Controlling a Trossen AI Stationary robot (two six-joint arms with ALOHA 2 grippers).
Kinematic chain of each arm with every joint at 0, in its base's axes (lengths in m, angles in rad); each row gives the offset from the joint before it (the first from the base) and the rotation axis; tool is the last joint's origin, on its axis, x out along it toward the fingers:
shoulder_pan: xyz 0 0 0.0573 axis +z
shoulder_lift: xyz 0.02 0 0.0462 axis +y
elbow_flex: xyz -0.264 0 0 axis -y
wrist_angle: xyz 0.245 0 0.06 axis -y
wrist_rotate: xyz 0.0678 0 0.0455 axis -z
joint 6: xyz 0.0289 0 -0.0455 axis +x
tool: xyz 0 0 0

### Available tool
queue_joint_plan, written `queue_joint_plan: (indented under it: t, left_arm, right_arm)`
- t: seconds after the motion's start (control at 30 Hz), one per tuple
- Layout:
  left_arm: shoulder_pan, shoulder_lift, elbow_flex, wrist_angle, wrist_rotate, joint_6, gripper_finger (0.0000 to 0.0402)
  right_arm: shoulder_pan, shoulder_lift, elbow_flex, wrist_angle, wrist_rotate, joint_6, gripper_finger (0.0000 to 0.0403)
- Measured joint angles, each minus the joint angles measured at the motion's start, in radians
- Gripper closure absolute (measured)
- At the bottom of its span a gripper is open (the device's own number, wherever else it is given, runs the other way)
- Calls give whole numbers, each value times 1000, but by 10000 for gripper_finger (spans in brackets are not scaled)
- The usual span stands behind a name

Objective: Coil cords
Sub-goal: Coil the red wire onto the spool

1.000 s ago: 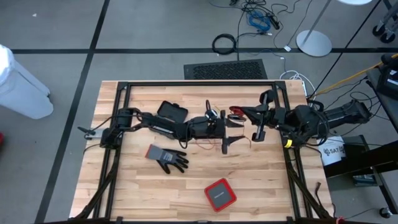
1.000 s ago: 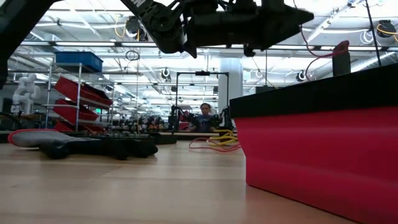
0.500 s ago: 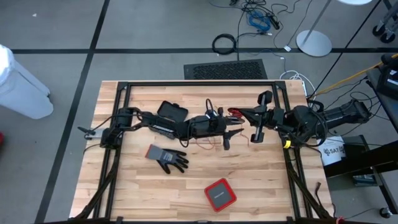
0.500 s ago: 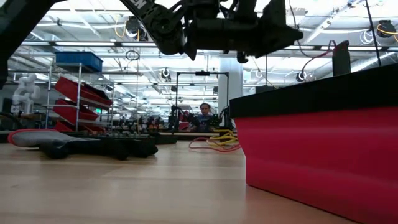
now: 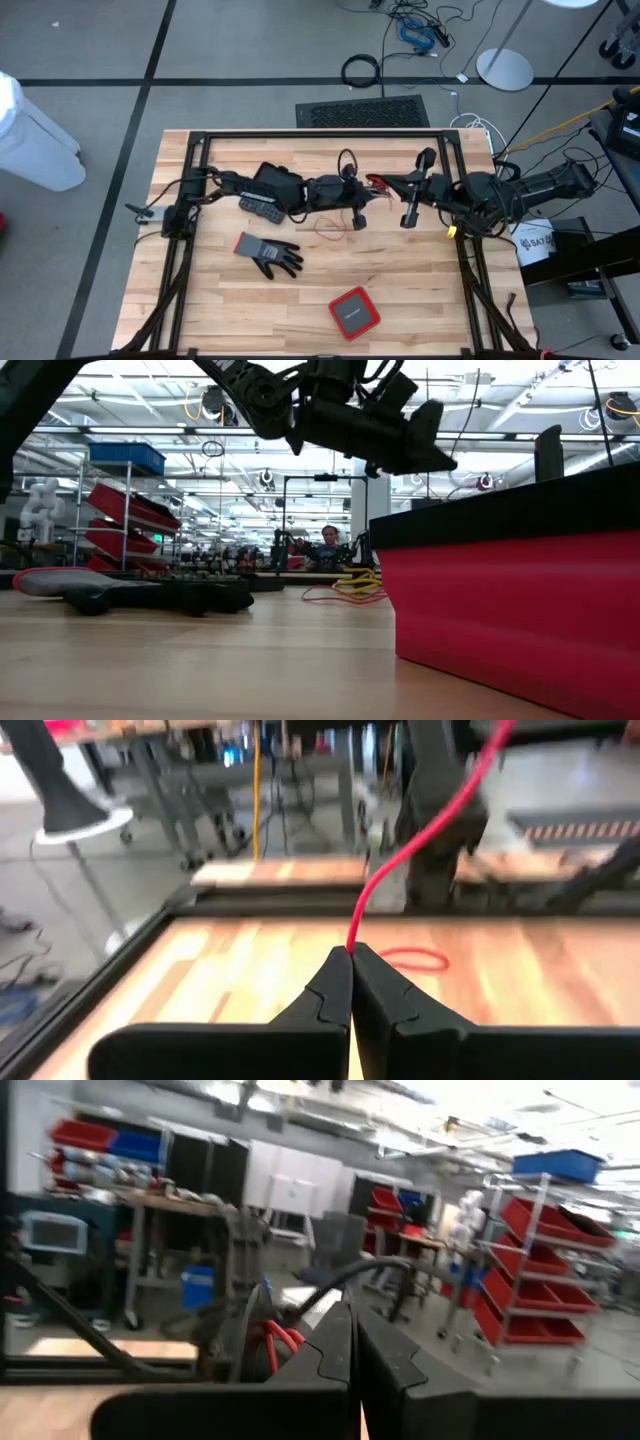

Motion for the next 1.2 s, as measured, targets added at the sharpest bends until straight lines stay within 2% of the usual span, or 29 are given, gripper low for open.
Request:
queue_joint_plan:
  t: [0.27,0.5,0.8,1.2]
  left_arm:
    - [13,-105,-8,-225,-67,77,400]
    - [12,-198,-8,-339,-110,105,401]
    - [18,-315,-8,-594,-183,121,401]
    - [39,-423,-8,-724,-281,127,401]
  right_arm:
    - [1,-63,0,-159,79,21,403]
    - [0,-63,0,-257,84,73,403]
    - [0,-63,0,-384,108,114,403]
    - [-1,-61,0,-519,84,185,403]
